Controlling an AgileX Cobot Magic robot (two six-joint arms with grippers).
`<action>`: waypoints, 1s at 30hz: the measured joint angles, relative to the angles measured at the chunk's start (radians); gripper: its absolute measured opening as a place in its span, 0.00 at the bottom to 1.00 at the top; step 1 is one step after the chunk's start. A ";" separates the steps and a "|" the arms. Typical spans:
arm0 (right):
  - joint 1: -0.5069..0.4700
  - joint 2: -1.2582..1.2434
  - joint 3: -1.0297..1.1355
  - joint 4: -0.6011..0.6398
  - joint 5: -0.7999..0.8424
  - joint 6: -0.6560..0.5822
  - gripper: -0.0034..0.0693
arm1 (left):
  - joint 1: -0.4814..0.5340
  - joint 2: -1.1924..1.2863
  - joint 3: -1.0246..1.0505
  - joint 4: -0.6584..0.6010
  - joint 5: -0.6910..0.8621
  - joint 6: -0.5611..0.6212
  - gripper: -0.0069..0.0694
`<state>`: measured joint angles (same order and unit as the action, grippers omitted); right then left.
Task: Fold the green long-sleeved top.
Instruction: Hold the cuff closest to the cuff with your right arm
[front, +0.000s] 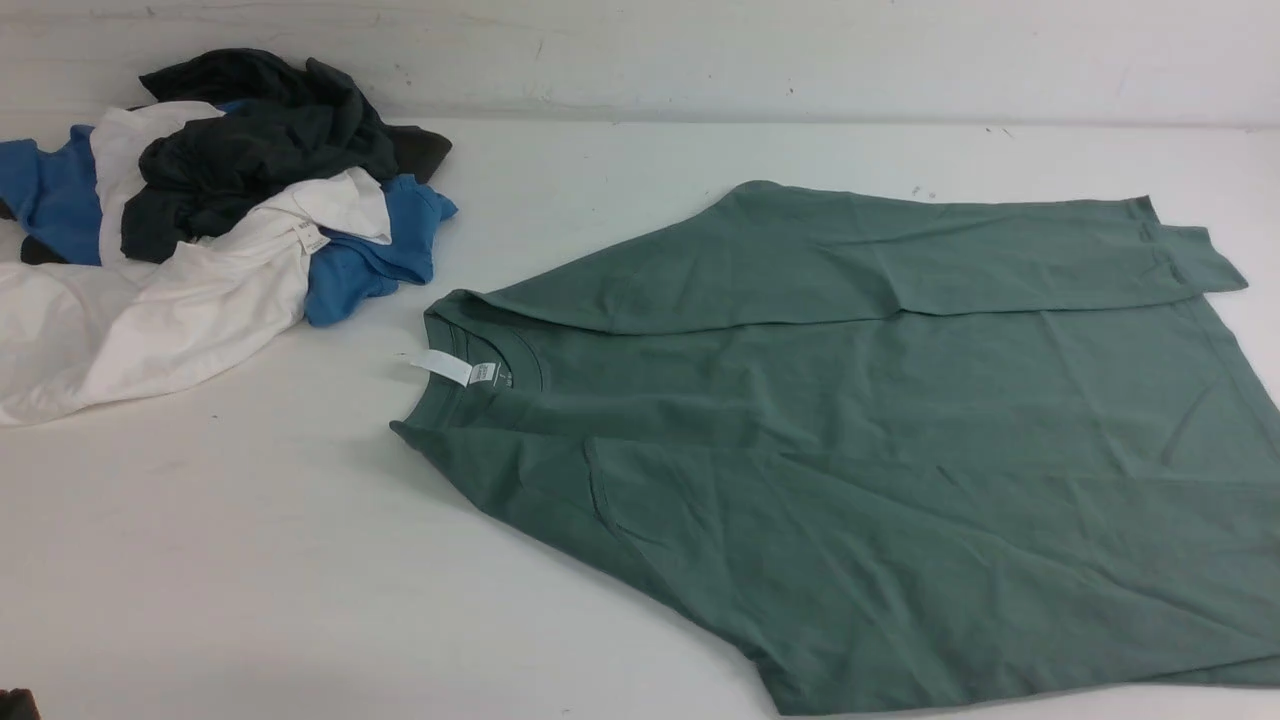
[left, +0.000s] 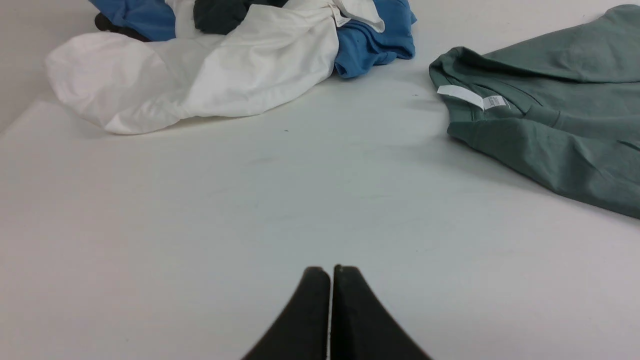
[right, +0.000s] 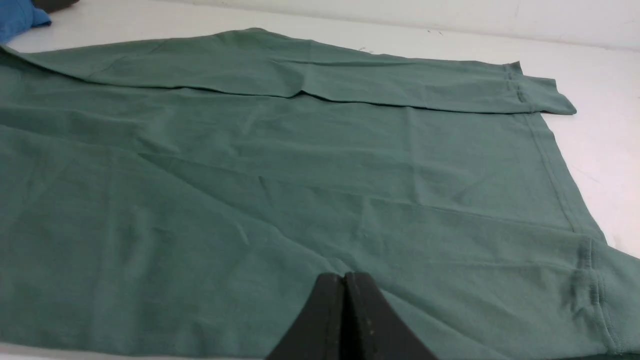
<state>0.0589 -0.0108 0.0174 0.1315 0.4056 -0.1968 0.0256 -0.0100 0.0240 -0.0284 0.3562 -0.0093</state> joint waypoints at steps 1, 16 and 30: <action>0.000 0.000 0.000 0.000 0.000 0.000 0.03 | 0.000 0.000 0.000 0.000 0.000 0.000 0.09; 0.000 0.000 0.000 0.000 0.000 0.000 0.03 | 0.000 0.000 0.000 0.000 0.000 -0.001 0.09; 0.000 0.000 0.001 -0.001 -0.015 -0.033 0.03 | 0.000 0.000 0.000 0.000 0.000 -0.001 0.09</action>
<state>0.0589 -0.0108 0.0184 0.1307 0.3902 -0.2295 0.0256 -0.0100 0.0240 -0.0284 0.3562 -0.0101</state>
